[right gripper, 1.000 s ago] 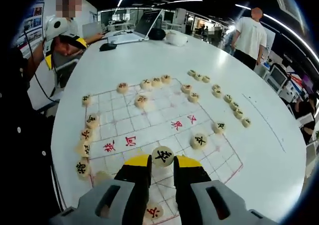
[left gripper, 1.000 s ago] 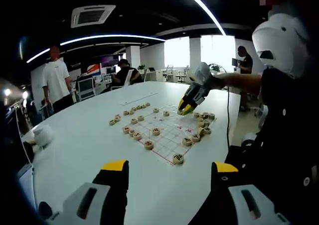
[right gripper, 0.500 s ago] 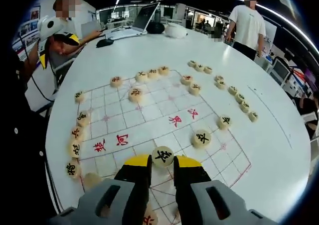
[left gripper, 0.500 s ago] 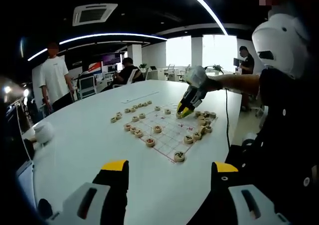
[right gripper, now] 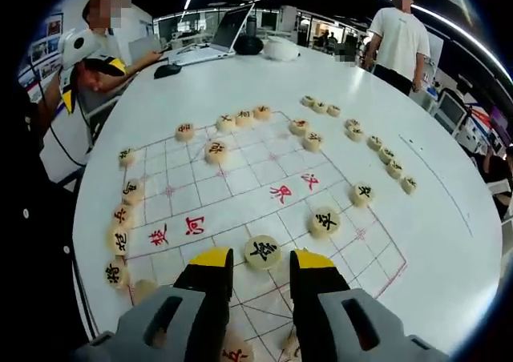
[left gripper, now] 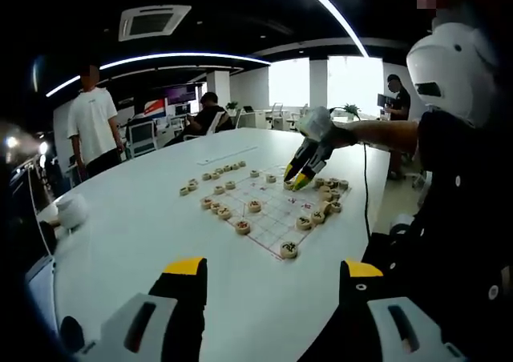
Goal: Pick up the chess pieces one by one and place each piece onto its starting position on the chessboard, setting the pieces on their correct points until all the chess pieces are arranged in the starting layout
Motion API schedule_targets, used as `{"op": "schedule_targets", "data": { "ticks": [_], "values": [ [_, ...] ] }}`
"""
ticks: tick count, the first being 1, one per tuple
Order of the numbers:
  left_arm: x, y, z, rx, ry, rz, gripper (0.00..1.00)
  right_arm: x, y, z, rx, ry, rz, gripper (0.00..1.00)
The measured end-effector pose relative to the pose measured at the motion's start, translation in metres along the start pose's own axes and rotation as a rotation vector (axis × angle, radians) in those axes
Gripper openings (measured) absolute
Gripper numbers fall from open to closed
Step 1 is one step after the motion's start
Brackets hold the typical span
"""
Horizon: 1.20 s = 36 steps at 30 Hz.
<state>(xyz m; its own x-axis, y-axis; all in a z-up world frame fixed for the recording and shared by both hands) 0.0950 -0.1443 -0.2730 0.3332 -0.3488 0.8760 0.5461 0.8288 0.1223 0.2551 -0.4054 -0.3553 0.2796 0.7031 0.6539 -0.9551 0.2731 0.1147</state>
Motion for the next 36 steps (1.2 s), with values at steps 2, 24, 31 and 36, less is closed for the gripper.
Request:
{"op": "schedule_targets", "data": {
  "ticks": [2,24,31,36],
  "values": [
    [0.0,0.0,0.001,0.002,0.0,-0.001,0.67,0.001,0.002,0.005,-0.003,-0.02,-0.008,0.31],
    [0.019,-0.006,-0.018,-0.03,-0.017,-0.025,0.67,-0.054,0.079,0.127,-0.306,-0.443,-0.167,0.32],
    [0.024,-0.014,-0.027,-0.055,-0.016,-0.035,0.68,-0.076,0.099,0.13,-0.323,-0.472,-0.223,0.34],
    [0.029,-0.016,-0.027,-0.048,-0.034,-0.036,0.68,-0.074,0.102,0.137,-0.328,-0.493,-0.22,0.36]
  ]
}}
Point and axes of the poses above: the point that each gripper's makers call its tool centre point, and the gripper's own axes: z roughly backward along the fingers, y roughly to its left, x roughly out of its top, the point moved 1 cm from there along z, roughly backward along the fingers, and after that the axes turned 14 degrees about x, right-handed, at the moved point
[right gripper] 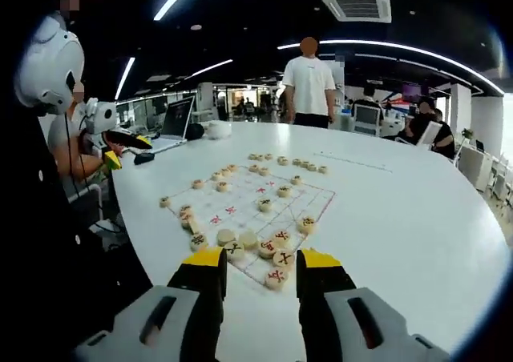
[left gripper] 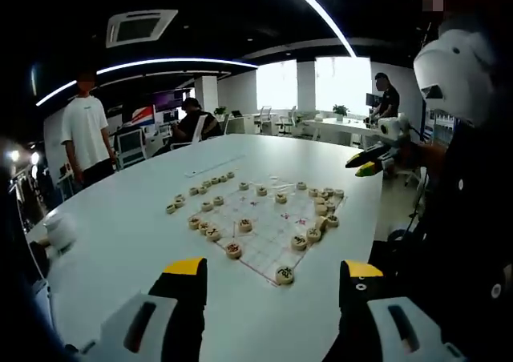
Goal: Pick up the chess pieces one by one and place each piece onto its starting position on the chessboard, setting the pieces on their correct points until all the chess pieces are arranged in the starting layout
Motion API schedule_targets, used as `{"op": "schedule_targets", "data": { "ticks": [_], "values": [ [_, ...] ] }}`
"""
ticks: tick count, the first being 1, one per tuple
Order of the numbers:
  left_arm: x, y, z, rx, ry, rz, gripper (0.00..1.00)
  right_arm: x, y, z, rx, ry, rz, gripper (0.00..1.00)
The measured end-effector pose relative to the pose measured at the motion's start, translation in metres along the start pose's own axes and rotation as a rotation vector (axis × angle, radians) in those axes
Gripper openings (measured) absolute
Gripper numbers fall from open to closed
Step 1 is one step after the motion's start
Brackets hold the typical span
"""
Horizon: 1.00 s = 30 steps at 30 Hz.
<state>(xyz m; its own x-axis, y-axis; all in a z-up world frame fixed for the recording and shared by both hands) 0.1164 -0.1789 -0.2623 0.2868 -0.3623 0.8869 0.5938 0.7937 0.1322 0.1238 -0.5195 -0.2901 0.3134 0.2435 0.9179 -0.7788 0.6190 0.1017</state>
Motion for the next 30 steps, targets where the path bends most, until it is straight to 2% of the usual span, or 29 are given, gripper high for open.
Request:
{"op": "schedule_targets", "data": {
  "ticks": [13,24,30],
  "values": [
    [-0.002,0.005,0.007,0.038,-0.01,0.027,0.68,0.011,0.004,-0.005,0.024,0.002,0.03,0.37],
    [0.0,0.008,0.004,0.031,-0.016,0.032,0.68,0.019,0.004,-0.002,0.031,0.01,0.048,0.37],
    [-0.003,0.009,0.002,0.022,-0.016,0.036,0.68,0.025,0.011,-0.006,0.055,0.04,0.079,0.37]
  ]
}}
Point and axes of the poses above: the point that each gripper's makers call its tool centre point, and the gripper's own axes: z roughly backward along the fingers, y roughly to its left, x roughly out of its top, the point moved 1 cm from there along z, roughly backward along the fingers, and after that the axes turned 14 degrees about x, right-handed, at the moved point
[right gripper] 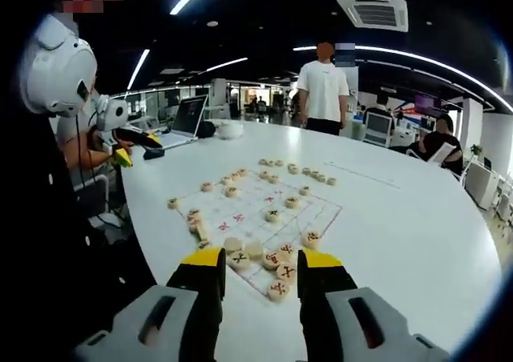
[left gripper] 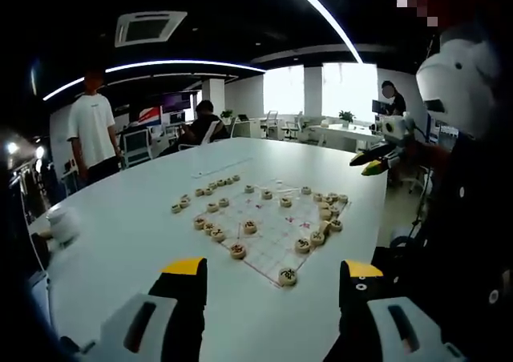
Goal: Pick up the chess pieces one by one and place each piece onto its starting position on the chessboard, setting the pieces on their correct points until all the chess pieces are arranged in the starting layout
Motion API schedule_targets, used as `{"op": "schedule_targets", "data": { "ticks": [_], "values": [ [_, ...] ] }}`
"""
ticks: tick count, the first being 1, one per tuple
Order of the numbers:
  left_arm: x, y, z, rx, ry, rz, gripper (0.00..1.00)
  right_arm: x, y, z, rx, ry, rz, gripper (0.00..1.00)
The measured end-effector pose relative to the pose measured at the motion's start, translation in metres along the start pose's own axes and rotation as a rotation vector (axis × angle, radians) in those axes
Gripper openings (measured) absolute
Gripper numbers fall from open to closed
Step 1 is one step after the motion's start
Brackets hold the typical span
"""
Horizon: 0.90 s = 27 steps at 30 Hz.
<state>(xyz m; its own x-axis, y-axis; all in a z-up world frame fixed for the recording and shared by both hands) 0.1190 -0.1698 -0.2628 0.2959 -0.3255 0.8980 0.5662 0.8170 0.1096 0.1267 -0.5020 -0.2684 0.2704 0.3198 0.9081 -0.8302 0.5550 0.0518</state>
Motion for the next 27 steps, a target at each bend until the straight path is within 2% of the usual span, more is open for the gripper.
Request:
{"op": "schedule_targets", "data": {
  "ticks": [15,27],
  "values": [
    [-0.012,0.009,0.012,0.029,0.002,0.036,0.68,0.02,0.015,-0.034,0.126,0.089,0.105,0.36],
    [-0.021,0.015,0.02,0.056,0.001,0.067,0.68,0.038,0.049,-0.08,0.295,0.18,0.254,0.36]
  ]
}}
Point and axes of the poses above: the point that each gripper's makers call its tool centre point, and the gripper's own axes: z roughly backward along the fingers, y roughly to its left, x roughly out of its top, the point moved 1 cm from there along z, roughly backward along the fingers, and after that the axes turned 14 degrees about x, right-handed, at the moved point
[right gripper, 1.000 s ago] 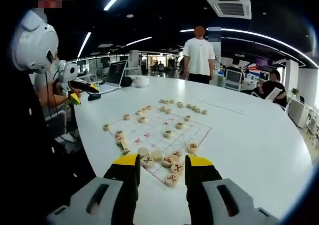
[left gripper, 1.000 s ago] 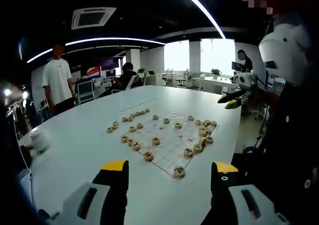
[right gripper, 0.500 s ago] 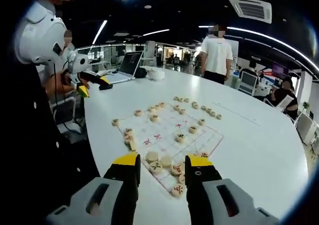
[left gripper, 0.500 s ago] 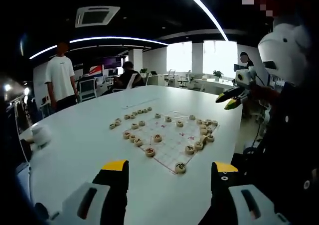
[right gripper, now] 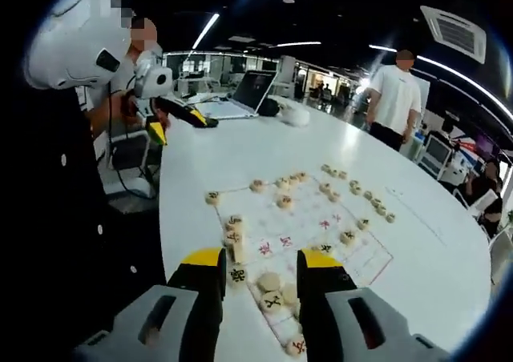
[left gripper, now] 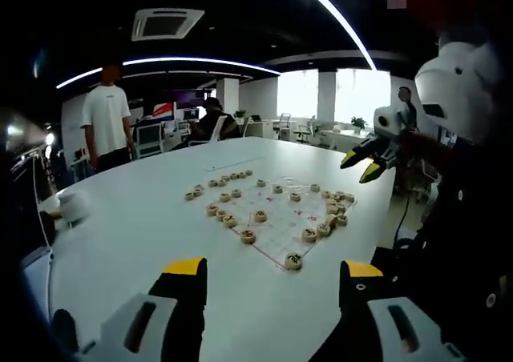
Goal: Pick up the chess pieces one by one and place each piece onto its starting position on the chessboard, setting the pieces on their correct points until all the chess pieces are arranged in the starting layout
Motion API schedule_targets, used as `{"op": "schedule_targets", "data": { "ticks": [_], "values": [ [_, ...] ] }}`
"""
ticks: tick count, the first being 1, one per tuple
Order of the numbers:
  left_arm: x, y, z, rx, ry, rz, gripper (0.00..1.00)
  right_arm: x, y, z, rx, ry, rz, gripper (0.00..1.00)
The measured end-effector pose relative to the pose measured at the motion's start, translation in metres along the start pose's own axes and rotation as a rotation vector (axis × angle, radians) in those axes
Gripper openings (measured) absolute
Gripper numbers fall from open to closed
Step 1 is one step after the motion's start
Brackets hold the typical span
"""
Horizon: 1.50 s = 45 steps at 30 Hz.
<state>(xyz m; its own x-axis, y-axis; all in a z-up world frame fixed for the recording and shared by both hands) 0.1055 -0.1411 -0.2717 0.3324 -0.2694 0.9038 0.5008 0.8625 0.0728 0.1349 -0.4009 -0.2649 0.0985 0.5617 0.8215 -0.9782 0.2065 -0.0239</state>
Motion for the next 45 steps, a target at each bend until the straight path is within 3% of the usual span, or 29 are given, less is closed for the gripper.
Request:
{"op": "schedule_targets", "data": {
  "ticks": [6,16,24,31,45],
  "values": [
    [-0.002,0.003,0.004,0.005,-0.005,0.007,0.68,0.016,0.008,-0.034,0.108,0.049,0.082,0.36],
    [-0.016,0.011,0.025,0.047,-0.012,0.032,0.68,0.028,0.034,-0.122,0.351,0.196,0.221,0.33],
    [-0.022,0.016,0.036,0.058,-0.02,0.043,0.68,0.028,0.043,-0.168,0.437,0.296,0.266,0.32],
    [-0.028,0.018,0.041,0.069,-0.022,0.06,0.68,0.025,0.044,-0.187,0.471,0.338,0.271,0.28],
    [-0.028,0.017,0.039,0.064,-0.027,0.063,0.68,0.017,0.036,-0.188,0.445,0.352,0.26,0.19]
  ]
}}
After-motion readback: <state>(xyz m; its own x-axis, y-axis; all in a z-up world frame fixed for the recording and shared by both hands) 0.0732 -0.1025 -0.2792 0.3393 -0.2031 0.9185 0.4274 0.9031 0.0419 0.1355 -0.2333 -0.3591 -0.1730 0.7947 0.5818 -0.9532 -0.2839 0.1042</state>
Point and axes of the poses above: the point that each gripper's makers call its tool centre point, and the gripper's own axes: z roughly backward along the fingers, y roughly to its left, x roughly out of its top, the point moved 1 cm from there along z, roughly backward along the fingers, and after that the axes turned 14 degrees about x, right-handed, at the moved point
